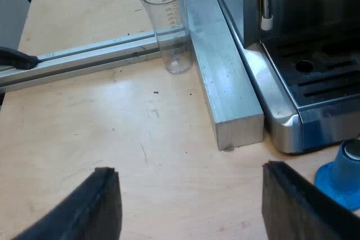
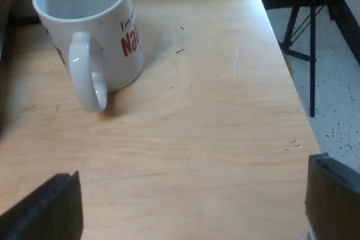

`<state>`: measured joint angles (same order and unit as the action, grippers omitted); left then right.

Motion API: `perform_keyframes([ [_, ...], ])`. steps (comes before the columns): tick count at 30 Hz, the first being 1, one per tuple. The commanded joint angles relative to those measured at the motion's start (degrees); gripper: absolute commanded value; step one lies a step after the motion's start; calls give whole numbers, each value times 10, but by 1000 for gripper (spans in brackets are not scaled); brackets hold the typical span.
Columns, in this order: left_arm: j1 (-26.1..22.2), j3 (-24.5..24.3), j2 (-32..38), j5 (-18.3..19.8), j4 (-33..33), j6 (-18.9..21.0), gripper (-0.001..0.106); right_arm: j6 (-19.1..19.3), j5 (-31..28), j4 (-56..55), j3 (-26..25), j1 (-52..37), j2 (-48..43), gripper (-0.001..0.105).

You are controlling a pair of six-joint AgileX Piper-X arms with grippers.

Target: Put the handle in the coffee machine

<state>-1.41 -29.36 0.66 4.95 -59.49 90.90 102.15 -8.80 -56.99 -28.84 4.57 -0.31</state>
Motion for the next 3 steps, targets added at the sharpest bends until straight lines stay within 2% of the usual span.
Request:
perform_keyframes([
  [1,1,-3,81,-1,8,6,57,5,-3,1,-3,-3,-27,80],
  [3,1,-3,81,-1,8,6,57,5,-3,1,-3,-3,-27,80],
])
